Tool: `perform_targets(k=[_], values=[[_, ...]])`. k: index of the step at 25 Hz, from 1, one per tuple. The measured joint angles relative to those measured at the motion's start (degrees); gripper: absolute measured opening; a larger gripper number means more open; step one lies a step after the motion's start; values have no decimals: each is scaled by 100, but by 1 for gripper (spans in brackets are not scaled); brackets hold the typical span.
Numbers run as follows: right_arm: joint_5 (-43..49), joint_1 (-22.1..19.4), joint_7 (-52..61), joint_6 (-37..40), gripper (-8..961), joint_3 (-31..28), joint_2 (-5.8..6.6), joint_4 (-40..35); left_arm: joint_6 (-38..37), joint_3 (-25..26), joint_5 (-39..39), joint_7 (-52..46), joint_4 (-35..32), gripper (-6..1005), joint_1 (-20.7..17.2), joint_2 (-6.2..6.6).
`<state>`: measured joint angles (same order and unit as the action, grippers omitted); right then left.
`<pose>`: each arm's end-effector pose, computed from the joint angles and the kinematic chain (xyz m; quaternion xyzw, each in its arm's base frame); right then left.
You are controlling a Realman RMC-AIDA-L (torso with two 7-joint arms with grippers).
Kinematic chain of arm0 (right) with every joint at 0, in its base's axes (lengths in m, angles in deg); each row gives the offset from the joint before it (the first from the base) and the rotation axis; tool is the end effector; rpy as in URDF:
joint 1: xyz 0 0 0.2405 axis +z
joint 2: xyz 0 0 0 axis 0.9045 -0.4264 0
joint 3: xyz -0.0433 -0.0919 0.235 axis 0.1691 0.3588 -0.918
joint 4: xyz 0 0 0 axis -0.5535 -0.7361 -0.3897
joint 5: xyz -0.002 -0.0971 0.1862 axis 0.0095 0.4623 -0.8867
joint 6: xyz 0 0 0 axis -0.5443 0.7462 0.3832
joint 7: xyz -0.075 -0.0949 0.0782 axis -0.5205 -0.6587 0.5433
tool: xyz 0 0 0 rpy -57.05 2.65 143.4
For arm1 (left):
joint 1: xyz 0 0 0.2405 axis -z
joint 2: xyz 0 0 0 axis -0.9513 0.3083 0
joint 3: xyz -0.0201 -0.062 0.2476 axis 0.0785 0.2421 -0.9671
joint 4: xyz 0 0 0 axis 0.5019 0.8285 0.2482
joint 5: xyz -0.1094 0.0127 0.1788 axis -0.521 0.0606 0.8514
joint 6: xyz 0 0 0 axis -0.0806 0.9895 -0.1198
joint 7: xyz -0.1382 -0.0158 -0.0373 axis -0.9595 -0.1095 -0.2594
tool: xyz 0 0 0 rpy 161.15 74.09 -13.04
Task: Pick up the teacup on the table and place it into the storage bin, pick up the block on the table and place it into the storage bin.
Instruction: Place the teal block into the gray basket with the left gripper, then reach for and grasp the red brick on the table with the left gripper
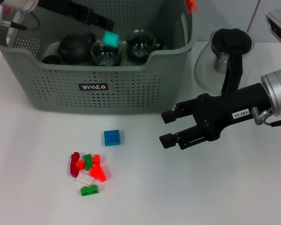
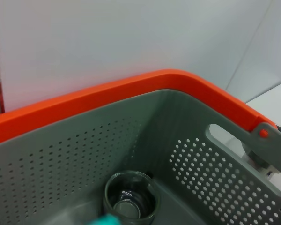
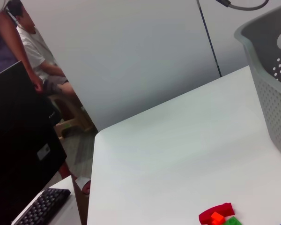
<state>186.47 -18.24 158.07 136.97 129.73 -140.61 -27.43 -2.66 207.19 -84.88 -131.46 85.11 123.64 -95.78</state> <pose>0.1644 0.3555 -0.0139 0.9680 -0.1868 -0.1501 0.0747 -0.1547 0.4598 0.0826 -0.9025 -0.3481 -0.0564 0.2472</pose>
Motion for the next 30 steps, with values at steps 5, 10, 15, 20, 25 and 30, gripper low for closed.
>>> perform_targets(k=[5, 10, 15, 20, 25, 30], values=[[0, -2, -2, 2, 824, -5, 0, 0, -793, 6, 25, 0, 1074, 750, -289, -160], [0, 2, -3, -23, 824, -44, 0, -1, -2202, 41, -39, -30, 2756, 851, -736, -538], [0, 23, -17, -38, 825, -124, -11, -4, -3182, -91, -38, 55, 3858, 952, -1170, -800], [-1, 59, -74, -56, 825, -201, -45, 45, -3576, -228, 112, 376, 4188, 952, -1591, -923], [-30, 58, -74, -141, 824, -217, -117, 65, -3522, -282, 756, 846, 4070, 951, -1861, -1052], [-67, 47, -5, -199, 825, -217, -186, 76, -3084, -468, 1267, 1539, 3919, 951, -2117, -1202]])
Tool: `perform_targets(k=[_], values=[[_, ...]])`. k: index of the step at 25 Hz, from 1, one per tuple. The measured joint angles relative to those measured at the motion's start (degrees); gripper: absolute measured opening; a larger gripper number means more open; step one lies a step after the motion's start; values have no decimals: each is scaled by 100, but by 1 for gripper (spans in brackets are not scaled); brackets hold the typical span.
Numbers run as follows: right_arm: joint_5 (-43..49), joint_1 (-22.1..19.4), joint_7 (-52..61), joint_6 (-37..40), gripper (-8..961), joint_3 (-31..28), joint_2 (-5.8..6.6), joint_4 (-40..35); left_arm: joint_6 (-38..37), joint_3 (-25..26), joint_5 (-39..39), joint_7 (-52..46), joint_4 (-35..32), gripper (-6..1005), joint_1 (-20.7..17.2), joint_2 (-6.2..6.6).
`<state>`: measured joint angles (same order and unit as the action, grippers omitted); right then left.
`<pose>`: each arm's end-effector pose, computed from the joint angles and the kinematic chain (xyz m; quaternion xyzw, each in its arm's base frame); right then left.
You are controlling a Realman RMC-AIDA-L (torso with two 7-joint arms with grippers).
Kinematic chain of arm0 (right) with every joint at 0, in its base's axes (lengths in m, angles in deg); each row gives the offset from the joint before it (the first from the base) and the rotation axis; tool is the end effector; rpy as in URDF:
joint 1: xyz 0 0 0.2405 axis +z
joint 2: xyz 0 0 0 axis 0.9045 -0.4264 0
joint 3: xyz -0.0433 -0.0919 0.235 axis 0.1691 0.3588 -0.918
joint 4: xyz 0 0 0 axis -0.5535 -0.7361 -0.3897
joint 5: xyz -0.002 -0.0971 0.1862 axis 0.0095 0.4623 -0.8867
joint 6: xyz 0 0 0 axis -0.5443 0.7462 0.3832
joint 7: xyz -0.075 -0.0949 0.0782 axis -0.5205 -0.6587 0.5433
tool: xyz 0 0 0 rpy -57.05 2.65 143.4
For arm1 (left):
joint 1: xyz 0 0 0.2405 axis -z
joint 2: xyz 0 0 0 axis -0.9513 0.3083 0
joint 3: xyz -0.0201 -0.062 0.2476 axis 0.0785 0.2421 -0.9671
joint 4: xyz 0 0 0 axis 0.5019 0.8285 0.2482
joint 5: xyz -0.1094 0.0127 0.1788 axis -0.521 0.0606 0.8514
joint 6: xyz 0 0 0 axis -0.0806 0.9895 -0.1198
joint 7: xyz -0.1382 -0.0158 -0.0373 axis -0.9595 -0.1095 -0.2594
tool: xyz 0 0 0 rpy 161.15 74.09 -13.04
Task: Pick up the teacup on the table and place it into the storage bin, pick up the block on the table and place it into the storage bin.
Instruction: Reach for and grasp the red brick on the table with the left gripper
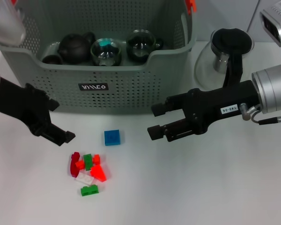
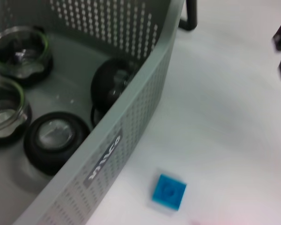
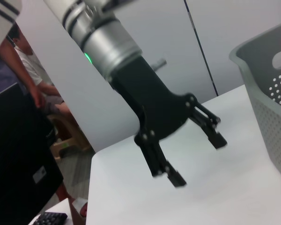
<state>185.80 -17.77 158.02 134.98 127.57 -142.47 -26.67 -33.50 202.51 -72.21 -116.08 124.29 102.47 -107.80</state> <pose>0.1567 0.3576 -0.0238 0.9619 -0.1969 -0.1782 0.0654 -0.1946 0.3233 0.0784 -0.9540 -0.2153 0.1283 0.1644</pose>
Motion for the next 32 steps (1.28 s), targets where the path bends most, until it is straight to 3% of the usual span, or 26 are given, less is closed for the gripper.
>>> perform_targets(k=[7, 23, 32], values=[[-139, -4, 158, -20, 825, -6, -10, 3, 245, -159, 197, 589, -183, 951, -133, -144], [-225, -31, 310, -235, 824, -47, 43, 189, 1436, -1890, 1155, 1319, -643, 950, -477, -174], [-233, -55, 377, -246, 825, -172, 45, 208, 1548, -2120, 1236, 1720, -735, 950, -490, -161]])
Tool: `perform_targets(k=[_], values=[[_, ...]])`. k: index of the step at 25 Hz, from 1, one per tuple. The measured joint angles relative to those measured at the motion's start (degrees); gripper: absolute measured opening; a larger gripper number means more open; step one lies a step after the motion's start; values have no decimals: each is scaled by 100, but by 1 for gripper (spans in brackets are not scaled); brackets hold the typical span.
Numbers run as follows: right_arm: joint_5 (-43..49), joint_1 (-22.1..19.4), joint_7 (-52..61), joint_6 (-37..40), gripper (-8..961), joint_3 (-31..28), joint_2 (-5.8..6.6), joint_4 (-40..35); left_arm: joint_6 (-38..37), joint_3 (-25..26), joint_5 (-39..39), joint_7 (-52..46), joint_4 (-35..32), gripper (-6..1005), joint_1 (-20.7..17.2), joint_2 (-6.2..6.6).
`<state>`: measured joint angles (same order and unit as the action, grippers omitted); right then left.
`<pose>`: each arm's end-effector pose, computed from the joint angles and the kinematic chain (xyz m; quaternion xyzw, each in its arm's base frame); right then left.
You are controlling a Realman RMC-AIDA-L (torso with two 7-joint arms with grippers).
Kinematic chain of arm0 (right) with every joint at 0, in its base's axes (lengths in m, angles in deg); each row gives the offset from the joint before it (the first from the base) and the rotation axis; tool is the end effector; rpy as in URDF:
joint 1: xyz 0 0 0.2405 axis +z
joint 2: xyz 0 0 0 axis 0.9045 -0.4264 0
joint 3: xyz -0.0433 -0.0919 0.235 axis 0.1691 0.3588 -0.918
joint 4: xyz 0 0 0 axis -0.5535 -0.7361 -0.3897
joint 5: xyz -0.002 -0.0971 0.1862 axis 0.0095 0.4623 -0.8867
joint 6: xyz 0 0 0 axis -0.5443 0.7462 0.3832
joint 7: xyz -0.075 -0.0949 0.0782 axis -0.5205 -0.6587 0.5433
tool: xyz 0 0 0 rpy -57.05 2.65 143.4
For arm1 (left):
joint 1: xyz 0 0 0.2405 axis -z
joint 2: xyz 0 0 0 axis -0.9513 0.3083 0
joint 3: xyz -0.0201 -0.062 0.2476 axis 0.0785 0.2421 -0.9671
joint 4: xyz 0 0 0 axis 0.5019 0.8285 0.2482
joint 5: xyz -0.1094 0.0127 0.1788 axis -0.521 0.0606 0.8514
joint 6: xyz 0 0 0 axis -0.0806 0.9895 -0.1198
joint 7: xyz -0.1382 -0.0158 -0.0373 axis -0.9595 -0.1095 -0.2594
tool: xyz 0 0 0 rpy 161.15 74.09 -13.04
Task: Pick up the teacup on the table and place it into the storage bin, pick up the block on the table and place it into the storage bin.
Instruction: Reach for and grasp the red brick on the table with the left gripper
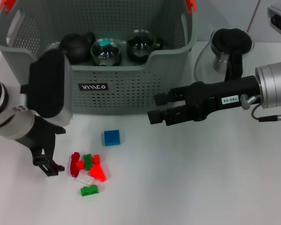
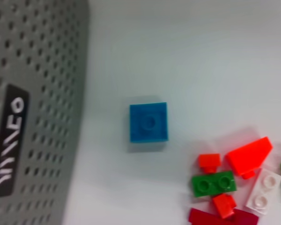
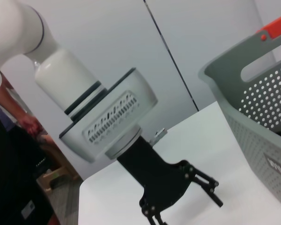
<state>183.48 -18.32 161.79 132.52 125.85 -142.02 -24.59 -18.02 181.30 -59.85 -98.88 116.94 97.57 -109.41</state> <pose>0.1618 0.3638 -0.0214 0.9439 -0.2533 -0.2061 0.0485 -0.2222 0.3248 0.0130 -0.9502 -0.0073 0.2884 0.1179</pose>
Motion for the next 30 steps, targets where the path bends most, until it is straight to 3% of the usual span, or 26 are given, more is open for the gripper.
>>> perform_targets(k=[19, 30], values=[[0, -32, 3, 26, 824, -65, 1, -3, 4, -705, 51, -102, -203, 949, 33, -20], [0, -102, 3, 47, 824, -65, 9, -3, 94, -723, 55, -78, -578, 948, 259, -14]])
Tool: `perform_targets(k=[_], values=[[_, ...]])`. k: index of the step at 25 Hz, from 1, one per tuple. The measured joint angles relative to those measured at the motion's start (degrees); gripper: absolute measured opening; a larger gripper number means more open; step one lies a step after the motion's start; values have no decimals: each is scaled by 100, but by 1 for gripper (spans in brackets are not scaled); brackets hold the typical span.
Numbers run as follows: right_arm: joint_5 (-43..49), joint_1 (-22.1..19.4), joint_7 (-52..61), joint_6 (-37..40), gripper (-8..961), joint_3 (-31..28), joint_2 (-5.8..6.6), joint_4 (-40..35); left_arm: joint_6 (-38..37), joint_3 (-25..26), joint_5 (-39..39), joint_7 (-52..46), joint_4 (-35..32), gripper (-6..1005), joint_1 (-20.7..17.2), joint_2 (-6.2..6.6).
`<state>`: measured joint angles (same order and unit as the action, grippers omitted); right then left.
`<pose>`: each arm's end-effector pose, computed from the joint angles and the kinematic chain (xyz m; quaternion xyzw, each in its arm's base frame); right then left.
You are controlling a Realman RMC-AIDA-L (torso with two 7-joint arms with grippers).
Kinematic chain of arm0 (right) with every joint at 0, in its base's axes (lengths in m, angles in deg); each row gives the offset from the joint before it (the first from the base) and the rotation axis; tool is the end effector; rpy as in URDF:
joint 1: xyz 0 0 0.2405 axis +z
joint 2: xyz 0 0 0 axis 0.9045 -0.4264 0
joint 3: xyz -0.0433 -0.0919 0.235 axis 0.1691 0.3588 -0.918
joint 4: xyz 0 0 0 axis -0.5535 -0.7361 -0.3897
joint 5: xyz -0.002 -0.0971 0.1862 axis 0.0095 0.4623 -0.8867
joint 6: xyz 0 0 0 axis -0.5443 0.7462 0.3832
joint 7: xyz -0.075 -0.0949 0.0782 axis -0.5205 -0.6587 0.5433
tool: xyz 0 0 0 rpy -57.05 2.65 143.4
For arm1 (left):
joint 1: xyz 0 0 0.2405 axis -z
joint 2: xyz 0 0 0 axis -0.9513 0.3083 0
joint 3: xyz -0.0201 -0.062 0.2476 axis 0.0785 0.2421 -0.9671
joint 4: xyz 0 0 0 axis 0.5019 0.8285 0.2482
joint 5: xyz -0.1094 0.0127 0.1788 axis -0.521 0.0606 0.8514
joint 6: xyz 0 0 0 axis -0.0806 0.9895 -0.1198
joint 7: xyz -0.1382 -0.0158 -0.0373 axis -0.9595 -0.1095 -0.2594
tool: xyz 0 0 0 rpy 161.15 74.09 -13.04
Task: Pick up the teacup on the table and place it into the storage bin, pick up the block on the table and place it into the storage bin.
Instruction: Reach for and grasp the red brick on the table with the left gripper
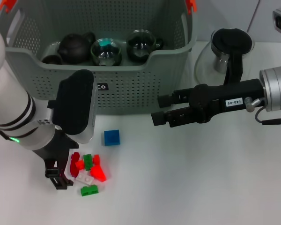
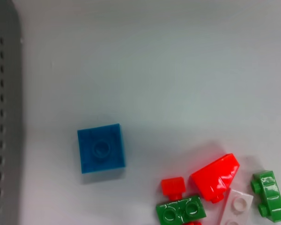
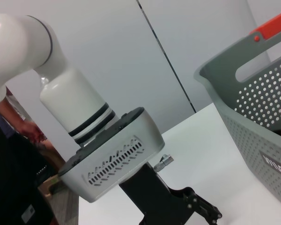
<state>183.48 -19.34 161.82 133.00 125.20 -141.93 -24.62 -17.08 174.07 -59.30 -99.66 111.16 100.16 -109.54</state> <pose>0.1682 0.3609 -0.0193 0.9405 -0.2624 -0.2108 0.0470 -0.2157 0.3215 -0.0197 -0.9471 0.0300 0.3138 0.0611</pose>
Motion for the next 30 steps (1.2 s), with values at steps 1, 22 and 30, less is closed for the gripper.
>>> perform_targets(k=[1, 22, 30], values=[[0, 0, 0, 2, 824, 0, 0, 0, 17, 0, 0, -2, -67, 948, 31, 3], [0, -25, -25, -26, 825, -60, 5, 0, 259, 22, 9, 45, -513, 929, 292, 9], [0, -25, -33, -37, 824, -71, 17, 0, 298, 55, 15, 38, -744, 891, 409, 12]])
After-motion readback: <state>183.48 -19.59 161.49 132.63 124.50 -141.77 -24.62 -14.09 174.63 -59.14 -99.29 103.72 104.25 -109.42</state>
